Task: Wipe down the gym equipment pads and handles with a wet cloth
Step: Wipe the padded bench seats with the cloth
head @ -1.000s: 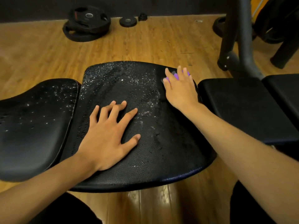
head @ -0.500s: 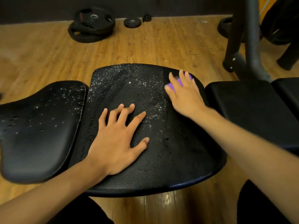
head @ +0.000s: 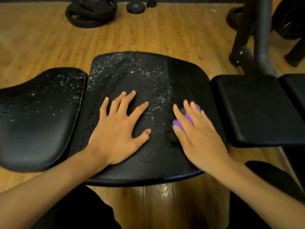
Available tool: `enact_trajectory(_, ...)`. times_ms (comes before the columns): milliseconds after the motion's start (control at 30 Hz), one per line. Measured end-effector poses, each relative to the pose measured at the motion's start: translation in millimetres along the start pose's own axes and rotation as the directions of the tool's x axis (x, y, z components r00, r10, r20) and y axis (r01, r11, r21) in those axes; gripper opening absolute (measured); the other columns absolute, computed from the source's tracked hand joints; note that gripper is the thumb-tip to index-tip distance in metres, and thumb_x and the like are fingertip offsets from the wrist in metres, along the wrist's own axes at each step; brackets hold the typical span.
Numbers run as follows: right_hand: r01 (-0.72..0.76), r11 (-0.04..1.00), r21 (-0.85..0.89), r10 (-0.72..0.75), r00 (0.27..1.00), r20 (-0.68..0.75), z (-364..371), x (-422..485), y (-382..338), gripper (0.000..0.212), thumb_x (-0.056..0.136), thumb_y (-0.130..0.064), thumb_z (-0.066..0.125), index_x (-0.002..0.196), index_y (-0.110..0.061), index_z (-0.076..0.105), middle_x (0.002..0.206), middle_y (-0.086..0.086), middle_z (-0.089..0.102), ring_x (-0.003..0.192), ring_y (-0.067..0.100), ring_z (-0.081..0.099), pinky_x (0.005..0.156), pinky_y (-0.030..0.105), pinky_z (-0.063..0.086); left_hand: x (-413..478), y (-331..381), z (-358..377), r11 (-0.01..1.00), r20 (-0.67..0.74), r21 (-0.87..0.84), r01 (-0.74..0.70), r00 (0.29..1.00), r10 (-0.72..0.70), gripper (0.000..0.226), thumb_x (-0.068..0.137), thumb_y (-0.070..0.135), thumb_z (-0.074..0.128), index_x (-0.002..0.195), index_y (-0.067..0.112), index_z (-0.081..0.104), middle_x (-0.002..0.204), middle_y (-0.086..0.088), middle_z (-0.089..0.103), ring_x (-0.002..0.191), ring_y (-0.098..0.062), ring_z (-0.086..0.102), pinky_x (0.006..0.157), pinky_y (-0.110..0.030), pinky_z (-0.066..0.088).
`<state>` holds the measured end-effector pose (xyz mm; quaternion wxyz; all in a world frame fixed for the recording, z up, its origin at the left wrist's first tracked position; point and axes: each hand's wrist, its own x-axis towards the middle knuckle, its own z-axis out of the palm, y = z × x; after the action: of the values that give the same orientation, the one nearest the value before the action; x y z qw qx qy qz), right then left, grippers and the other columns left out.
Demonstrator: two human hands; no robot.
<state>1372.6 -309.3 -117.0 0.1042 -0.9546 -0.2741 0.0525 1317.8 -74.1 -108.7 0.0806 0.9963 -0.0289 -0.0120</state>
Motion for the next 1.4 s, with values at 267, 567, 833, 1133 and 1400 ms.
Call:
enact_trajectory(267, -0.156, 0.983, 0.093, 0.161, 0.986, -0.052, -5.3, 176.3, 38.2, 0.058, 0.111, -0.048, 0.018, 0.164, -0.030, 0.007, 0.171, 0.015, -0.005, 0.158, 0.027, -0.009, 0.125, 0.040, -0.006, -0.4, 0.6, 1.6, 1.000, 0.000, 0.003, 0.006, 1.000, -0.006, 0.080, 0.091, 0.075, 0.025, 0.161, 0.037, 0.030, 0.171, -0.006, 0.018, 0.160, -0.028, 0.009, 0.127, -0.060, 0.007)
enact_trajectory(567, -0.025, 0.998, 0.049, 0.021, 0.996, 0.082, 6.0, -63.8, -11.6, 0.062, 0.100, -0.060, -0.003, 0.160, -0.042, -0.004, 0.170, -0.001, -0.010, 0.156, 0.013, -0.016, 0.125, 0.029, -0.010, -1.5, 1.6, 0.1, 1.000, -0.005, 0.006, 0.003, 1.000, -0.003, 0.080, 0.091, 0.074, 0.023, 0.162, 0.036, 0.029, 0.171, -0.005, 0.018, 0.160, -0.027, 0.008, 0.127, -0.060, 0.008)
enact_trajectory(833, -0.281, 0.953, 0.109, 0.292, 0.951, -0.100, -6.2, 156.1, 46.4, 0.056, 0.110, -0.047, 0.016, 0.164, -0.030, 0.010, 0.171, 0.017, -0.004, 0.158, 0.028, -0.008, 0.127, 0.041, -0.004, -0.4, -1.9, 3.1, 1.000, -0.022, -0.001, -0.006, 1.000, 0.005, 0.079, 0.091, 0.075, 0.026, 0.160, 0.037, 0.033, 0.170, -0.004, 0.022, 0.159, -0.027, 0.012, 0.127, -0.060, 0.009)
enact_trajectory(1133, -0.113, 0.992, 0.065, 0.112, 0.994, 0.015, 1.0, -45.6, 5.1, 0.060, 0.102, -0.063, 0.010, 0.159, -0.047, -0.001, 0.166, -0.006, -0.017, 0.154, 0.012, -0.021, 0.118, 0.024, -0.015, -2.0, -1.0, 2.6, 1.000, -0.007, 0.002, -0.009, 1.000, 0.009, 0.078, 0.092, 0.073, 0.026, 0.161, 0.036, 0.032, 0.170, -0.005, 0.021, 0.159, -0.028, 0.012, 0.127, -0.060, 0.009)
enact_trajectory(1400, -0.224, 0.945, 0.240, 0.252, 0.963, -0.094, -6.6, 141.8, 84.0, 0.057, 0.110, -0.047, 0.025, 0.164, -0.029, 0.016, 0.170, 0.018, 0.008, 0.157, 0.032, 0.005, 0.124, 0.043, 0.017, -0.5, -1.1, 2.1, 1.000, -0.012, 0.016, -0.006, 1.000, 0.007, 0.078, 0.092, 0.073, 0.025, 0.161, 0.037, 0.032, 0.170, -0.004, 0.022, 0.159, -0.027, 0.012, 0.127, -0.059, 0.009)
